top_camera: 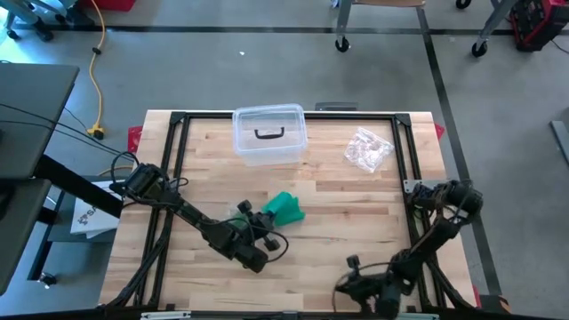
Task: Roll bandage
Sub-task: Roll the dark green bandage
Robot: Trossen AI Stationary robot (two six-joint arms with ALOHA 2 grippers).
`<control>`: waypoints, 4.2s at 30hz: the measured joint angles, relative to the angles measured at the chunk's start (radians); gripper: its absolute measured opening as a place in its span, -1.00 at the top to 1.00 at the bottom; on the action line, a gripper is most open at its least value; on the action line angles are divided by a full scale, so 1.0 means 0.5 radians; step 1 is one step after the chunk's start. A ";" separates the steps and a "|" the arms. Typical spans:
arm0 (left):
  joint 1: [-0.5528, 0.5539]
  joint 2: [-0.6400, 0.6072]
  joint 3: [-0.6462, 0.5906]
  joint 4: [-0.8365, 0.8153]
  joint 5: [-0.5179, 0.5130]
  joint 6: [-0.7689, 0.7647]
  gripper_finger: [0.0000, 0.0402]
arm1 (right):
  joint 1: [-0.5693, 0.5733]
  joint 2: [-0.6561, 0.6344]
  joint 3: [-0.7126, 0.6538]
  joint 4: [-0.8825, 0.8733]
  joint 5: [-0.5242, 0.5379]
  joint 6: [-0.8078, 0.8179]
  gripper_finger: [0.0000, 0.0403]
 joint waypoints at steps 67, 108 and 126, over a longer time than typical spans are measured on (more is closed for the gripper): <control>-0.336 -0.002 1.168 0.755 -0.477 2.543 0.97 | -1.411 -0.333 -0.342 0.126 -1.114 -0.353 0.64; 0.142 0.356 1.168 -1.519 0.117 -0.570 0.97 | -0.089 -0.604 -0.223 -0.469 -0.228 0.214 1.00; 0.167 0.068 0.111 -0.307 0.513 -0.688 0.97 | -0.085 -0.603 -0.222 -0.450 -0.210 0.254 1.00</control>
